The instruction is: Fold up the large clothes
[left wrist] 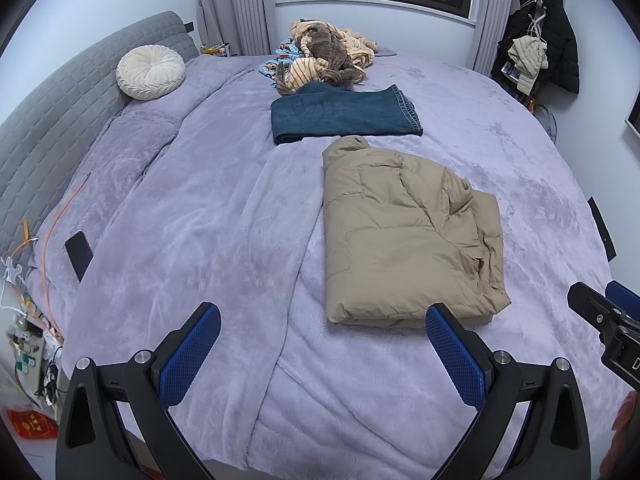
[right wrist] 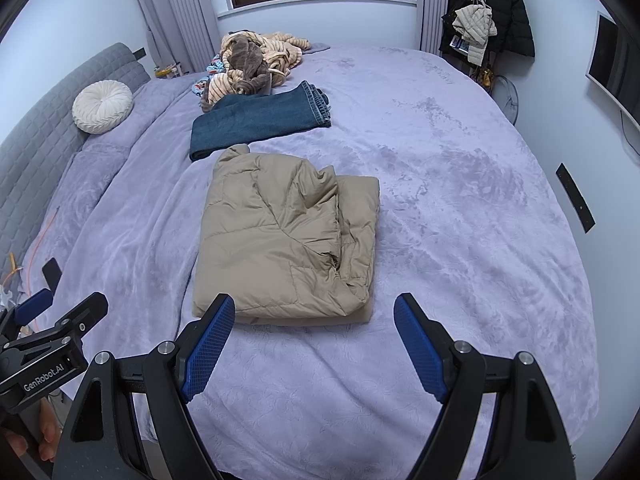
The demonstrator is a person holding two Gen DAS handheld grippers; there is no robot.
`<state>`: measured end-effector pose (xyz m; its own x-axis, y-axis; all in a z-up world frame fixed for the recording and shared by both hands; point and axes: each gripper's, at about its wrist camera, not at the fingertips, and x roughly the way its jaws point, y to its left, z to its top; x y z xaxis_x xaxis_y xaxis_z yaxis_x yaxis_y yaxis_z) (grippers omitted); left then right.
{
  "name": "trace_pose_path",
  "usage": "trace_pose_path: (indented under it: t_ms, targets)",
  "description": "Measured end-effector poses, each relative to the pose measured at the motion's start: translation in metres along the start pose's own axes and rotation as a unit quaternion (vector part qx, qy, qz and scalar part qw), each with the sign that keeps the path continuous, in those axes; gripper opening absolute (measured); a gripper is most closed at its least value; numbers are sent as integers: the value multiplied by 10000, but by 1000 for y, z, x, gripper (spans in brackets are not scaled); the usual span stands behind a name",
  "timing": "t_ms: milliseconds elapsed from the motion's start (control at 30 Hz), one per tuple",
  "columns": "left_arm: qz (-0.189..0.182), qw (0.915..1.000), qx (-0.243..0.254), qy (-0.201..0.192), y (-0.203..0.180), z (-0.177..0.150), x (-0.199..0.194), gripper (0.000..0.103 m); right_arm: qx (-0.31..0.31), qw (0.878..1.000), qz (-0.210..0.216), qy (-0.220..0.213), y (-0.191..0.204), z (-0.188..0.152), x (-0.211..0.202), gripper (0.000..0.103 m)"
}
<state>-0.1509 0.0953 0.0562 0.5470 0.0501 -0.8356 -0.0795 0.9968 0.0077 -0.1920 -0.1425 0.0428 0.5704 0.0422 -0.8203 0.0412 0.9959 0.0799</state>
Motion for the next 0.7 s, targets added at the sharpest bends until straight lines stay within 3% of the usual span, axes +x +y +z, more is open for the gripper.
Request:
trace_pose_path:
  t_ms: [700]
  targets:
    - [-27, 10000, 14, -60, -6, 0, 0, 103, 4, 10000, -8, 24, -1, 1, -1, 84]
